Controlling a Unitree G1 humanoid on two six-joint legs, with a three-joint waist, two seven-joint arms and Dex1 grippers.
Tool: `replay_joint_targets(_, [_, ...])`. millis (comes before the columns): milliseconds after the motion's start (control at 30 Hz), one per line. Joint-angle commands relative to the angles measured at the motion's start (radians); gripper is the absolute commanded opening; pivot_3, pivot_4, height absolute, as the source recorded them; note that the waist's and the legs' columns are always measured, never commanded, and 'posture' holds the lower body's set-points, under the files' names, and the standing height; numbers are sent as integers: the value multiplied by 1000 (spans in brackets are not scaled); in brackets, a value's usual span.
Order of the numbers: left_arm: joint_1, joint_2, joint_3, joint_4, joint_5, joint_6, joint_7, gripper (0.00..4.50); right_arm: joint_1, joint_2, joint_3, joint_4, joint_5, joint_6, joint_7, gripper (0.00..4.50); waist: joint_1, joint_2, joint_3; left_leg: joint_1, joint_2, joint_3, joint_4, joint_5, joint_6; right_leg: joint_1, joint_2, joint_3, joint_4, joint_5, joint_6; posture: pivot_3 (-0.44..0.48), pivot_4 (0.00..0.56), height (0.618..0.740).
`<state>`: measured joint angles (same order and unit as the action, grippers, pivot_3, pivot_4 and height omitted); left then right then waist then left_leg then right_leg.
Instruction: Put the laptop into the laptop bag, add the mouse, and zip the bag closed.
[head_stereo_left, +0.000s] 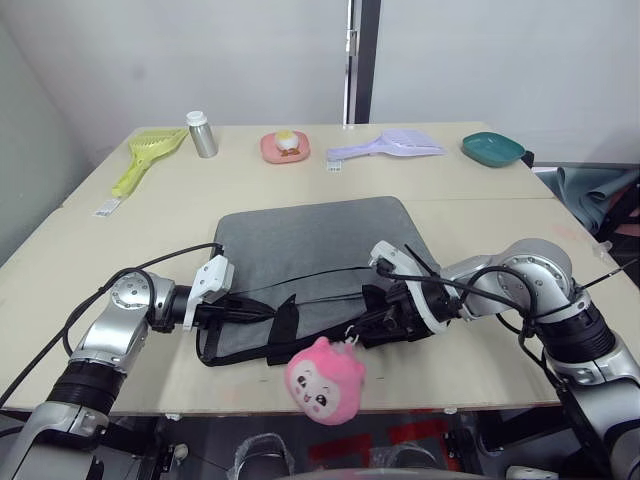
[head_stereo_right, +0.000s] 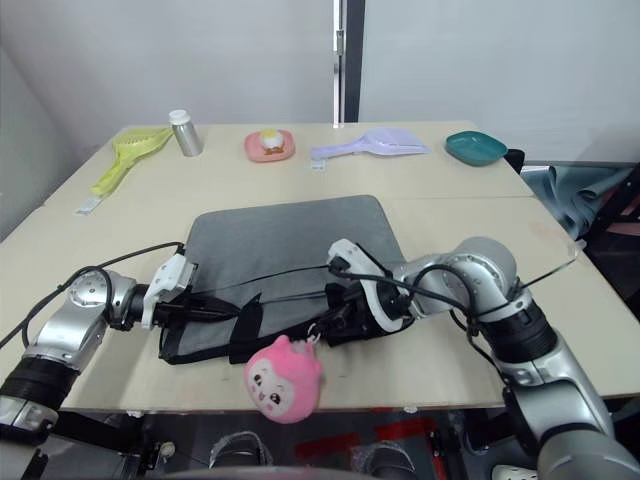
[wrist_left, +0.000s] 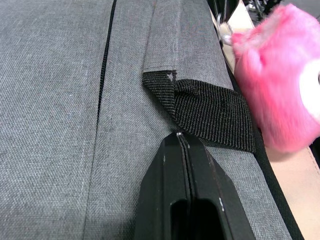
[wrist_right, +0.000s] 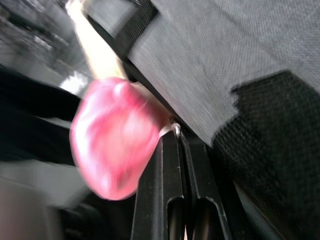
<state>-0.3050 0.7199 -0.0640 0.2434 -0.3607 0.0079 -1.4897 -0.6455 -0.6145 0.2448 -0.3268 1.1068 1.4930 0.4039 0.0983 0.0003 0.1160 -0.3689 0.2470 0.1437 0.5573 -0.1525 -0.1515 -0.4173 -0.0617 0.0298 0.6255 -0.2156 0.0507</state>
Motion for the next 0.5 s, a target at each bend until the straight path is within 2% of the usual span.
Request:
replay_joint_targets(33, [24, 17, -2, -1, 14, 15, 2, 0, -7, -20, -21, -54, -29, -61, 86, 276, -2, 0, 0, 0, 0, 0, 1, 0, 0, 0, 0, 0, 0, 0, 0, 0, 150, 740])
replay_joint_targets(233, [20, 13, -3, 0, 17, 18, 0, 0, -10, -139, -131, -103, 36, -36, 215, 2181, 3, 0, 0, 0, 0, 0, 1, 0, 0, 0, 0, 1, 0, 0, 0, 0, 150, 740])
replay_joint_targets(300, [13, 12, -4, 10, 19, 14, -4, 0, -7, -186, -162, -125, 64, -26, 259, 3018, 3, 0, 0, 0, 0, 0, 0, 0, 0, 0, 0, 1, 0, 0, -1, 0, 150, 740])
replay_joint_targets(333, [9, 11, -5, 14, 21, 13, -5, 0, 5, -224, -173, -150, 75, -25, 290, 3262, 3, 0, 0, 0, 0, 0, 0, 0, 0, 0, 0, 0, 0, -1, -1, 0, 150, 740])
replay_joint_targets(433, [-9, 7, -10, 30, 27, 8, -10, 0, 42, -306, -213, -217, 132, -29, 368, 4375, 6, 0, 0, 0, 0, 0, 0, 0, 0, 0, 0, 1, 0, -1, -1, 0, 150, 740])
replay_joint_targets(500, [-25, 2, -14, 45, 31, 4, -13, 0, 36, -307, -218, -236, 171, -27, 371, 4451, 5, 0, 0, 0, 0, 0, 1, 0, 1, 0, 0, 1, 0, -1, -1, 0, 150, 740])
